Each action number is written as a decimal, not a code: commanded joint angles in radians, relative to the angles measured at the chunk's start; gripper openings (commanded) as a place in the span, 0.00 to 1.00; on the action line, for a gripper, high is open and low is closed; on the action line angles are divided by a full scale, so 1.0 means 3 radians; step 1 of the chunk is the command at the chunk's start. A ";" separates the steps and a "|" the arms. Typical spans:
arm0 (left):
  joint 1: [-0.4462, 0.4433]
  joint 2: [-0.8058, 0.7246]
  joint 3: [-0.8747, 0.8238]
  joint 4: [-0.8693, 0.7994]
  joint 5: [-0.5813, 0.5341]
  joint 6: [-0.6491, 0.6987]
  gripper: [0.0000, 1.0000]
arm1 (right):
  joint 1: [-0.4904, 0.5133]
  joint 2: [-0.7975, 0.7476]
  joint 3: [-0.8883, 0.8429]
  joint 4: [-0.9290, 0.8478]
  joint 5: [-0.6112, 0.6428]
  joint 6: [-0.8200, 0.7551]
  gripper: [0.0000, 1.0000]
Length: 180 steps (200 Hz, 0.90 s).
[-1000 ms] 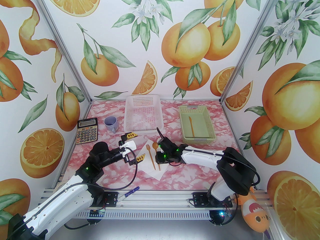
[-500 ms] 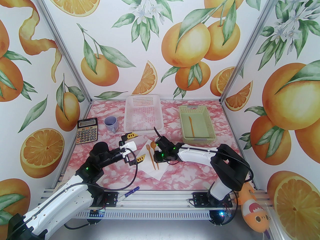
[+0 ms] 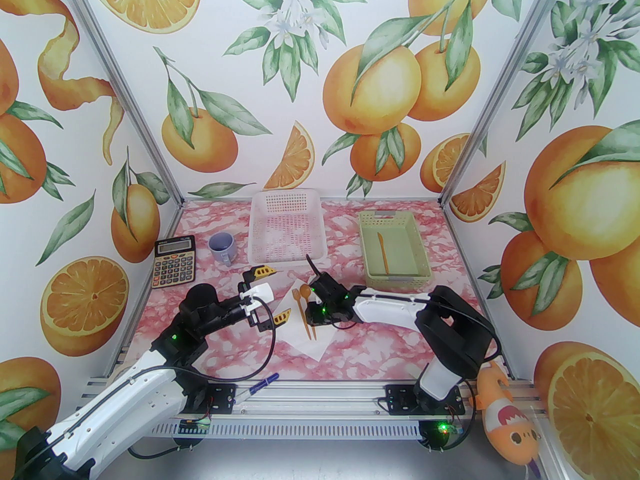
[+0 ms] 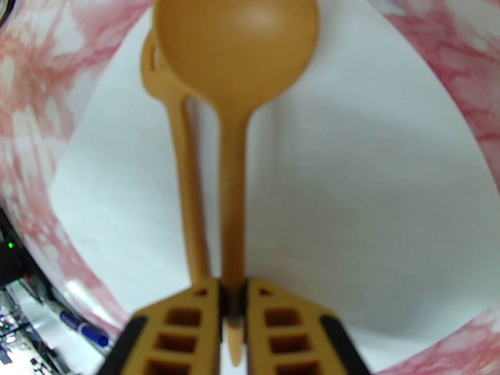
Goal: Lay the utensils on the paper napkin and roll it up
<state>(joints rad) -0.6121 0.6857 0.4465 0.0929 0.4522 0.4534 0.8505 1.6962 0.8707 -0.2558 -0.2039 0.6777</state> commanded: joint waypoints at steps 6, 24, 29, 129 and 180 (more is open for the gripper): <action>-0.0015 -0.0040 0.0010 -0.0040 0.0029 0.0064 1.00 | 0.0023 0.0047 0.0048 0.0106 -0.0046 0.0045 0.20; -0.0018 -0.0041 0.0015 -0.0044 0.0027 0.0066 1.00 | 0.0024 0.0023 0.0038 0.0121 -0.0052 0.0057 0.21; -0.0020 -0.0038 0.0015 -0.0042 0.0028 0.0064 1.00 | 0.0023 0.0015 0.0038 0.0127 -0.0056 0.0057 0.22; -0.0020 -0.0110 0.0373 -0.0382 -0.0422 -0.0245 1.00 | -0.0015 -0.0436 0.0075 -0.0171 0.0183 -0.0093 0.33; -0.0020 -0.0242 0.0567 -0.0622 -0.0997 -0.0846 1.00 | -0.0274 -0.0764 0.0099 -0.0370 0.0173 -0.0258 0.40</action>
<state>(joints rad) -0.6155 0.6392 0.5728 -0.0422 0.2394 0.3088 0.8104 1.5276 0.8715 -0.3134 -0.1761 0.6441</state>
